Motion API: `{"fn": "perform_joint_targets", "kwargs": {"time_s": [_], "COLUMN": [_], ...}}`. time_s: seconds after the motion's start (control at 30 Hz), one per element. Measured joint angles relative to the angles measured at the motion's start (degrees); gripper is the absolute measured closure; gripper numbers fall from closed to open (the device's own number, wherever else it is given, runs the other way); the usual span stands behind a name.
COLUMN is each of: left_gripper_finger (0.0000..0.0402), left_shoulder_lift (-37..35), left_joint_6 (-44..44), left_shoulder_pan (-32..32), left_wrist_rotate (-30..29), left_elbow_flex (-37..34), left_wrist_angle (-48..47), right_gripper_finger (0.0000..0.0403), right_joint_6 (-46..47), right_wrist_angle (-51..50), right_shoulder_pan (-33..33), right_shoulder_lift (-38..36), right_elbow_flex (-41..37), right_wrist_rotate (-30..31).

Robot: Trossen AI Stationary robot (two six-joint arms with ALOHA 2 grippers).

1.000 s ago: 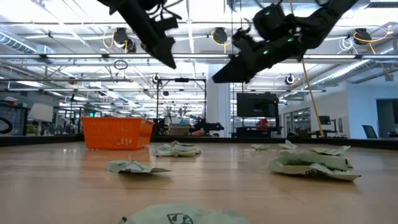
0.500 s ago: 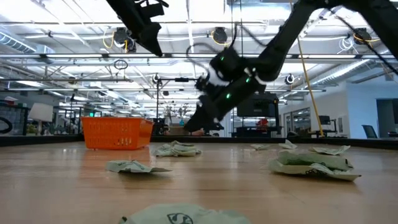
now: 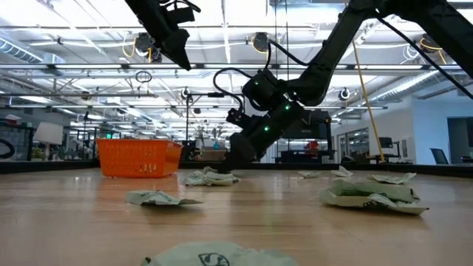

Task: Pick and place Stevia / Truvia into bins
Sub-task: Put the green stevia packet into the orange bin

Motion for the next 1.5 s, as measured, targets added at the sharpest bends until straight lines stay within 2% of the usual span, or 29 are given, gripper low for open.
{"fn": "perform_joint_targets", "kwargs": {"time_s": [0.13,0.27,0.33,0.53,0.67,0.8,0.93,1.2,1.33,1.5], "left_gripper_finger": [0.0252,0.0252,0.0252,0.0252,0.0252,0.0252,0.0252,0.0252,0.0252,0.0252], "left_shoulder_lift": [0.0,0.0,0.0,0.0,0.0,0.0,0.0,0.0,0.0,0.0], "left_joint_6": [-1.1,-1.1,-1.1,-1.0,-1.5,-2.2,-1.5,1.3,1.3,2.0], "left_shoulder_pan": [0.0,0.0,0.0,0.0,0.0,0.0,0.0,0.0,0.0,0.0], "left_wrist_rotate": [0.0,-0.1,-0.1,-2.4,-7.2,-10.2,-10.3,-10.2,-10.1,-10.1], "left_elbow_flex": [0.0,0.0,0.0,0.0,0.0,0.0,0.0,-0.1,-0.1,-0.1], "left_wrist_angle": [-0.9,-0.8,-0.8,-0.7,0.9,3.7,7.3,17.7,17.2,15.4], "right_gripper_finger": [0.0304,0.0373,0.0391,0.0386,0.0396,0.0389,0.0387,0.0385,0.0365,0.0323], "right_joint_6": [2.5,7.9,8.7,8.9,7.4,5.6,7.3,9.6,10.5,9.9], "right_wrist_angle": [0.6,0.9,0.9,0.9,7.2,14.3,19.0,18.3,17.2,15.6], "right_shoulder_pan": [0.0,0.0,0.0,3.6,8.4,12.1,13.8,14.4,14.4,14.4], "right_shoulder_lift": [0.0,-0.3,-0.8,-5.3,-9.0,-9.2,-7.7,-0.7,2.6,2.7], "right_elbow_flex": [-0.1,-0.1,-0.2,-0.6,-0.4,-0.4,0.7,8.7,10.0,10.1], "right_wrist_rotate": [-0.1,0.7,0.7,1.5,0.9,0.8,0.6,-3.8,-4.0,-3.8]}}
